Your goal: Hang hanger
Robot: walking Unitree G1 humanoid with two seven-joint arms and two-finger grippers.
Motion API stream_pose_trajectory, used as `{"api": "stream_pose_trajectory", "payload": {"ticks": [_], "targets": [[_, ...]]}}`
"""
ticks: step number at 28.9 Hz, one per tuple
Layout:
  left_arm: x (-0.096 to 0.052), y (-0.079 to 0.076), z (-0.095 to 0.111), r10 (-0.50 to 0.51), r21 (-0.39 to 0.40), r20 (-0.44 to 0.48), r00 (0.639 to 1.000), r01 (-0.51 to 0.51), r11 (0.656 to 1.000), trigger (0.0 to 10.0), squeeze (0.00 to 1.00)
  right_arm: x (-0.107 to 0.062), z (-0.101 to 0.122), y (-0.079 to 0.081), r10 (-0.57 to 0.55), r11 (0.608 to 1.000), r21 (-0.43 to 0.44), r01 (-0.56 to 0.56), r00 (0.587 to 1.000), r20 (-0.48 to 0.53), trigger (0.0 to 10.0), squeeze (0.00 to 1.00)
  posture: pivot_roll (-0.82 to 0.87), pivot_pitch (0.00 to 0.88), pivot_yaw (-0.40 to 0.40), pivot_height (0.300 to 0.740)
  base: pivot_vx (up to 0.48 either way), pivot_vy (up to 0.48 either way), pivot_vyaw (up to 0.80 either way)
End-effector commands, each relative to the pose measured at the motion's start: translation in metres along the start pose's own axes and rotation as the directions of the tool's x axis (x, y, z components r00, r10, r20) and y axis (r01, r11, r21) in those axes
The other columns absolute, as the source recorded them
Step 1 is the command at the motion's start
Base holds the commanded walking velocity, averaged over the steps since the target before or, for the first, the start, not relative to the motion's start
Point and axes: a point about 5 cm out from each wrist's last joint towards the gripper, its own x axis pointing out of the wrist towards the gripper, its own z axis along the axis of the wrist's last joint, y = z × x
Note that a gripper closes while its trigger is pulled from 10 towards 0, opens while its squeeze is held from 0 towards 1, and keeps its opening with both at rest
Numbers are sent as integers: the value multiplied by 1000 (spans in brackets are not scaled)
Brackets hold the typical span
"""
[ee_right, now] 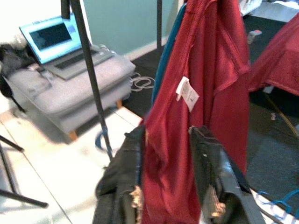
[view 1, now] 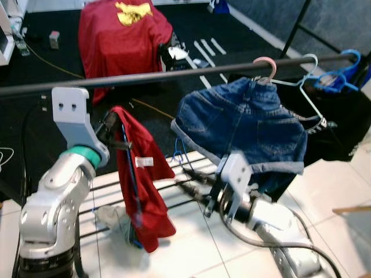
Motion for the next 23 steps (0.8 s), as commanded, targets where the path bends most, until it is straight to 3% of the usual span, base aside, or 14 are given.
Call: {"api": "stream_pose_trajectory", "payload": {"ticks": [1, 7, 9, 10, 11, 12, 13, 15, 16, 18, 19, 21, 22, 23], "targets": [[2, -5, 8, -20, -17, 28, 999, 21, 1000, 0, 0, 0, -15, 9, 26, 999, -29, -28, 998, -56, 10000, 1000, -90, 165, 27, 740, 0, 0, 0], [5, -7, 15, -29, -30, 52, 998, 31, 999, 0, 0, 8, -36, 17, 43, 971, -225, -81, 985, -170, 10000, 1000, -85, 160, 29, 740, 0, 0, 0], [5, -7, 15, -29, -30, 52, 998, 31, 999, 0, 0, 8, -36, 17, 43, 971, -225, -81, 985, -170, 10000, 1000, -85, 160, 29, 740, 0, 0, 0], [6, -7, 17, -29, -34, 57, 998, 31, 999, 0, 0, 9, -43, 16, 32, 957, -278, -89, 978, -204, 10000, 1000, -82, 158, 28, 740, 0, 0, 0], [7, -8, 18, -32, -38, 61, 998, 35, 999, 0, 0, 8, -50, 14, 18, 933, -345, -102, 970, -241, 10000, 0, -82, 158, 28, 740, 0, 0, 0], [7, -10, 19, -38, -45, 66, 997, 41, 998, 0, 0, 7, -56, 12, 3, 894, -430, -124, 962, -272, 10000, 0, -81, 160, 29, 740, 0, 0, 0], [7, -10, 19, -38, -45, 66, 997, 41, 998, 0, 0, 7, -56, 12, 3, 894, -430, -124, 962, -272, 10000, 0, -81, 160, 29, 740, 0, 0, 0], [8, -15, 20, -55, -55, 68, 996, 58, 997, 0, 0, 10, -57, 6, -39, 775, -617, -138, 964, -264, 10000, 0, -82, 161, 35, 740, 0, 0, 0], [8, -15, 20, -55, -55, 68, 996, 58, 997, 0, 0, 10, -57, 6, -39, 775, -617, -138, 964, -264, 10000, 0, -82, 161, 35, 740, 0, 0, 0], [10, -20, 21, -72, -65, 70, 995, 77, 995, 0, 0, 19, -55, 5, -9, 661, -728, -182, 968, -251, 10000, 0, -83, 160, 40, 740, 0, 0, 0], [10, -20, 21, -72, -65, 70, 995, 77, 995, 0, 0, 19, -55, 5, -9, 661, -728, -182, 968, -251, 10000, 0, -83, 160, 40, 740, 0, 0, 0], [12, -25, 25, -87, -77, 82, 993, 93, 993, 0, 0, 29, -56, 8, 20, 546, -811, -208, 972, -236, 10000, 0, -81, 158, 41, 740, 0, 0, 0], [12, -25, 25, -87, -77, 82, 993, 93, 993, 0, 0, 29, -56, 8, 20, 546, -811, -208, 972, -236, 10000, 0, -81, 158, 41, 740, 0, 0, 0], [13, -26, 27, -93, -82, 91, 992, 100, 992, 0, 0, 35, -54, 10, 32, 497, -845, -198, 977, -210, 10000, 0, -80, 155, 40, 740, 0, 0, 0]]}}
